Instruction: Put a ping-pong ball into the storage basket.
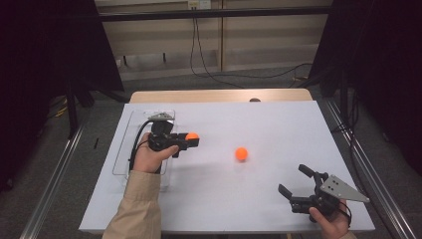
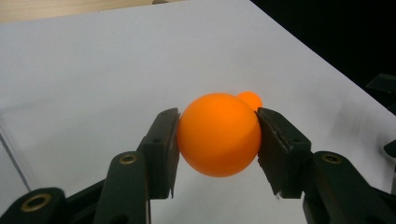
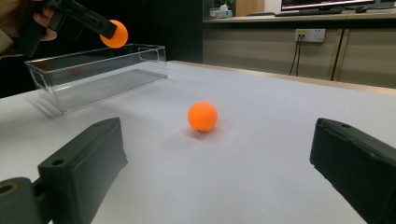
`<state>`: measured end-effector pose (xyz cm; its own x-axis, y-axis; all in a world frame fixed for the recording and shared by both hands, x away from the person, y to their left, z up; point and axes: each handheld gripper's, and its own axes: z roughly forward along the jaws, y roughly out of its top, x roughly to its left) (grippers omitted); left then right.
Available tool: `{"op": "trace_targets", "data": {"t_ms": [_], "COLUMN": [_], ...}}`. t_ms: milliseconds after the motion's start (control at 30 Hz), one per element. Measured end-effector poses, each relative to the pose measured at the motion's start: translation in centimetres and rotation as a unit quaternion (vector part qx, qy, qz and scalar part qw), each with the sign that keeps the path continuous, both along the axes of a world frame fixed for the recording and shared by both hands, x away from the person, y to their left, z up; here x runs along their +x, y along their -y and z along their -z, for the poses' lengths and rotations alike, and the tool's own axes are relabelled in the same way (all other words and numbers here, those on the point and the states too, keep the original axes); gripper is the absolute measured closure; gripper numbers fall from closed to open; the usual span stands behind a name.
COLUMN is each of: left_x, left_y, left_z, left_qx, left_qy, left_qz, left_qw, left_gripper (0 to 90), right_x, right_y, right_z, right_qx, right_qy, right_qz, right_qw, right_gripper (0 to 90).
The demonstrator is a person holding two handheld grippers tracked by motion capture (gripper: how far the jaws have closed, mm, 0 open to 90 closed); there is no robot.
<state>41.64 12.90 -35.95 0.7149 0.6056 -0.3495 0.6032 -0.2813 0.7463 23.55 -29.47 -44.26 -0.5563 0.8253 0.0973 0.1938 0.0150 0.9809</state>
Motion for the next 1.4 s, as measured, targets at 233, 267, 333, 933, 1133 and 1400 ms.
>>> {"op": "trace_targets", "data": {"t_ms": [233,267,333,933,1133,1400], "left_x": [0.0,0.0,0.0,0.1,0.1,0.1], "left_y": [-0.2,-0.2,-0.3,-1.3,-1.6,-1.8], "left_z": [-0.1,-0.1,-0.1,-0.4,-0.5,-0.6], "left_qx": [0.002,0.000,0.000,0.000,0.003,0.009], "left_qy": [0.000,0.000,0.001,0.008,0.011,0.018], "left_qz": [0.000,-0.002,-0.004,-0.015,-0.017,-0.019], "left_qw": [1.0000,1.0000,1.0000,0.9998,0.9998,0.9996], "left_gripper": [51.0,51.0,51.0,51.0,51.0,51.0], "right_x": [0.0,0.0,0.0,0.0,0.0,0.0], "right_y": [0.0,0.0,0.0,0.0,0.0,0.0], "right_z": [0.0,0.0,0.0,0.0,0.0,0.0], "right_qx": [0.001,0.000,0.001,0.000,0.000,0.000], "right_qy": [0.000,0.000,0.000,0.000,0.000,0.001], "right_qz": [0.000,0.000,0.000,0.000,-0.001,-0.001], "right_qw": [1.0000,1.0000,1.0000,1.0000,1.0000,1.0000], "right_gripper": [2.6,2.5,2.5,2.5,2.5,2.5]}}
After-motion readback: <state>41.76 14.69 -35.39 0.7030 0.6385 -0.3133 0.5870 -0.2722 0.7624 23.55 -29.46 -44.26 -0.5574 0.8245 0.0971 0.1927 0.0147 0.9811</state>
